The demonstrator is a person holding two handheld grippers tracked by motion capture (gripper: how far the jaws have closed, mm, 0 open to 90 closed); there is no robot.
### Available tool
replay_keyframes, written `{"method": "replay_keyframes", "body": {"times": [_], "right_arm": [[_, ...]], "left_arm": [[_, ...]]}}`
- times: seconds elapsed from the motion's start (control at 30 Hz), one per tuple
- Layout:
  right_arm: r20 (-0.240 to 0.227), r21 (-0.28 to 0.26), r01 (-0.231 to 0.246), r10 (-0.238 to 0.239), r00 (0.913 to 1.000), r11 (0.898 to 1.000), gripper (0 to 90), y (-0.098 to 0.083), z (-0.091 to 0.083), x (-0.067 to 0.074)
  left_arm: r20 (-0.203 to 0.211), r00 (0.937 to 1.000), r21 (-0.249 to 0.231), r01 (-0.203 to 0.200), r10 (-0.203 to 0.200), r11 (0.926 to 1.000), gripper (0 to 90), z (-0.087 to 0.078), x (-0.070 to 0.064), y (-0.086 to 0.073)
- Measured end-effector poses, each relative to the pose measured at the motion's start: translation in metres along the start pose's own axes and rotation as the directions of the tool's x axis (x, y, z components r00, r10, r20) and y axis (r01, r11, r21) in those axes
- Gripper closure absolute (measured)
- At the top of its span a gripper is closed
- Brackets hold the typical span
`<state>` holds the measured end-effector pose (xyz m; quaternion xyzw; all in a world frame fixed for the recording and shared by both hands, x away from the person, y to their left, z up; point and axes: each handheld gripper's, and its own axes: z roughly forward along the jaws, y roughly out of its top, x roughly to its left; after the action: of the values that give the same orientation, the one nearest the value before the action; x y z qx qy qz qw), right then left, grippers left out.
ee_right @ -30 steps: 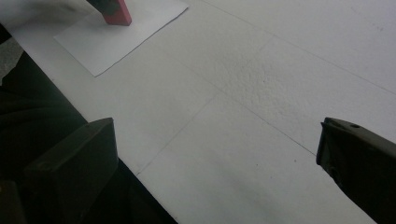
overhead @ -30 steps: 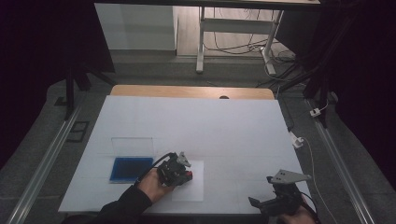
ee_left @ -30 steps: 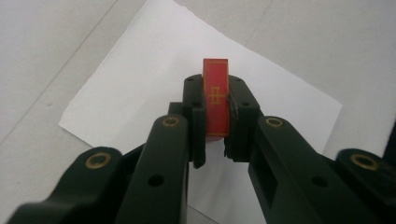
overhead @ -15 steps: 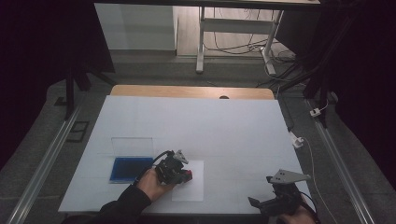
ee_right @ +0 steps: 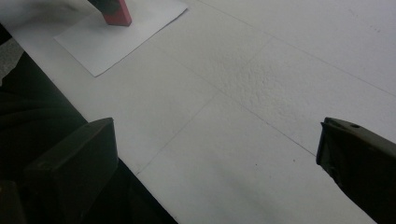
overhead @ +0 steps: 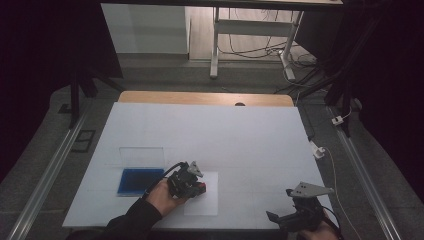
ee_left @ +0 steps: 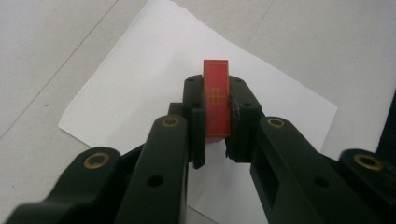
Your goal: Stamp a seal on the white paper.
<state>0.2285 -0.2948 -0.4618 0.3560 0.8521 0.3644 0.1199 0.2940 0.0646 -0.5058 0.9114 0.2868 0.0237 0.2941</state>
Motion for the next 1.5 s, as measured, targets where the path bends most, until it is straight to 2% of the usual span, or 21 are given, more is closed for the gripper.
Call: {"method": "replay_keyframes", "body": {"times": [0.27,0.47,0.67,1.5], "right_arm": [[0.004,-0.001,-0.001,0.001,1.0000,1.000,0.0,0.000,-0.001,0.000],[0.001,-0.002,-0.001,0.001,1.0000,1.000,0.0,0.000,0.000,0.000],[0.001,-0.002,-0.002,0.002,1.0000,1.000,0.0,0.000,0.000,0.000],[0.004,-0.001,-0.003,0.003,1.0000,1.000,0.0,0.000,0.000,0.000]], "left_arm": [[0.053,0.9981,-0.007,0.033,-0.033,0.9994,79.4,-0.001,0.009,-0.001],[0.032,0.9995,-0.012,0.007,-0.007,0.9999,79.4,-0.003,0.006,0.001],[0.029,0.9996,-0.027,-0.005,0.005,0.9996,79.4,-0.009,0.003,0.003],[0.008,0.9999,-0.084,-0.011,0.012,0.9964,79.4,-0.049,0.000,-0.004]]}}
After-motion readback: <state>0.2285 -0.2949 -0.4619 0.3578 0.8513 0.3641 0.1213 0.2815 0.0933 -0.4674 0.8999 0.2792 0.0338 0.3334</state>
